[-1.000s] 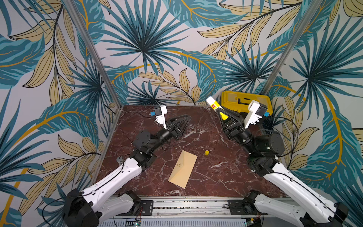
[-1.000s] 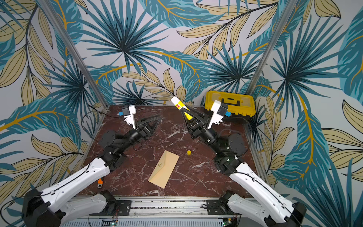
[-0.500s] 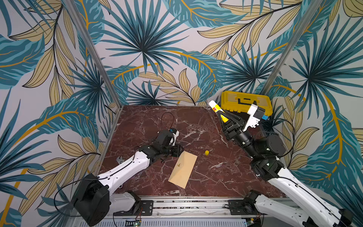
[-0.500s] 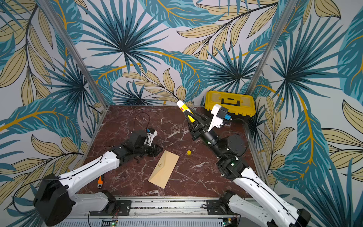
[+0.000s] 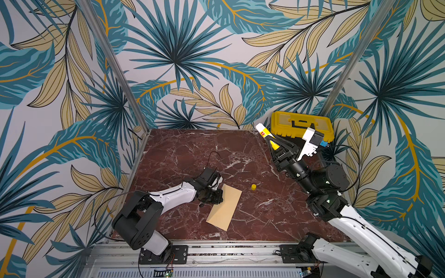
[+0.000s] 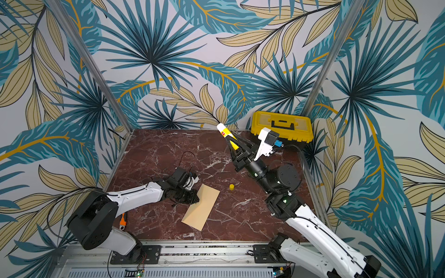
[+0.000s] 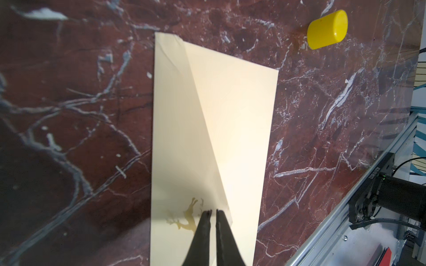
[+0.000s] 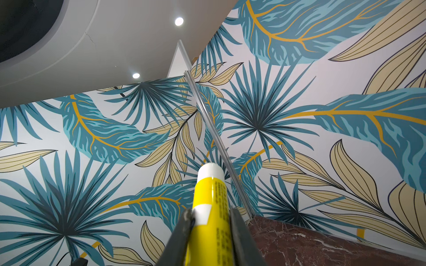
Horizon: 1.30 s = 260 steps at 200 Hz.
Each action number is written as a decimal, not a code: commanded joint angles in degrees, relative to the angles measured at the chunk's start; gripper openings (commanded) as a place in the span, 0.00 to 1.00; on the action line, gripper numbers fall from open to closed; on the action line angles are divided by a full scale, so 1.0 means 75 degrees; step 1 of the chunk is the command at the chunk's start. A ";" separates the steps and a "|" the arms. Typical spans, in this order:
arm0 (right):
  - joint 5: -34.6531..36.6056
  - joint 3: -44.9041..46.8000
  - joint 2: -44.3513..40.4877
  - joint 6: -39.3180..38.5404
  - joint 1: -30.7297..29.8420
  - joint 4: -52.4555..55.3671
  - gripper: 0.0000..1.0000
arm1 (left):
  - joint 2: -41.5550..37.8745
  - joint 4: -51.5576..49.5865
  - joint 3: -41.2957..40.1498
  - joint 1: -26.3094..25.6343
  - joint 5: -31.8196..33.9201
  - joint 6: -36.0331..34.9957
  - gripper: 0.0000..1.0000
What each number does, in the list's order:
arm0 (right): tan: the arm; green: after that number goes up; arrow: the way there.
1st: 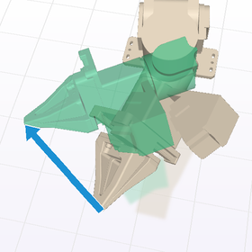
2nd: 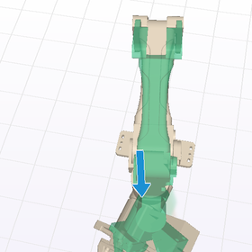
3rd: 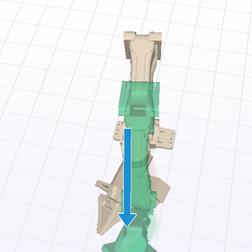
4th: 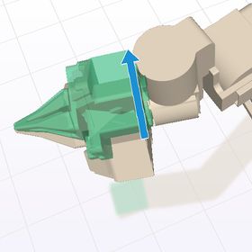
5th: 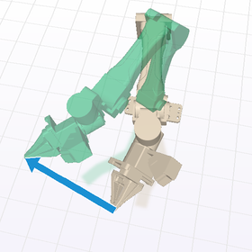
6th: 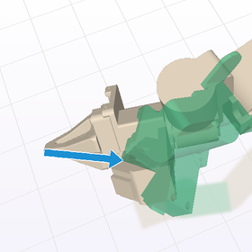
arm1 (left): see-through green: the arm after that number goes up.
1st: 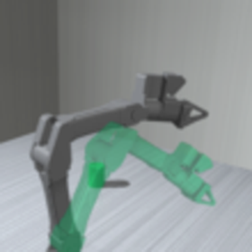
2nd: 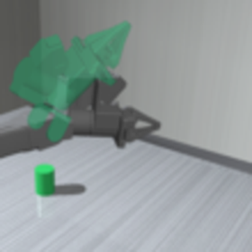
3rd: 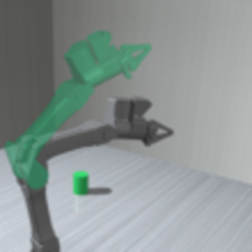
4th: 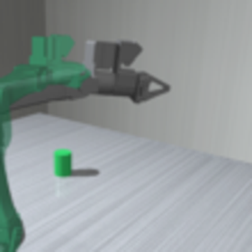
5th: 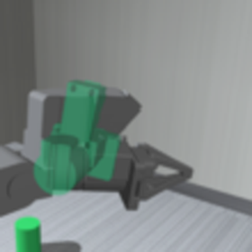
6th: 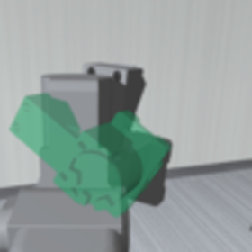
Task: Seal the envelope with a glue stick
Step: Seal the envelope at the center of the board.
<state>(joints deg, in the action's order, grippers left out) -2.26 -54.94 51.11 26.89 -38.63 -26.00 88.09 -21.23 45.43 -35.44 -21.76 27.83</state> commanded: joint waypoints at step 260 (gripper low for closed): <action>0.0186 0.0305 -0.0262 -0.0129 -0.0026 0.0291 0.00 | 0.1014 -0.0479 -0.0210 -0.0736 0.1574 0.0074 0.08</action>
<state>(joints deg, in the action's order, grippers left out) -1.30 -53.74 49.76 26.50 -38.63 -23.62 94.50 -15.79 46.11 -41.01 -16.60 28.80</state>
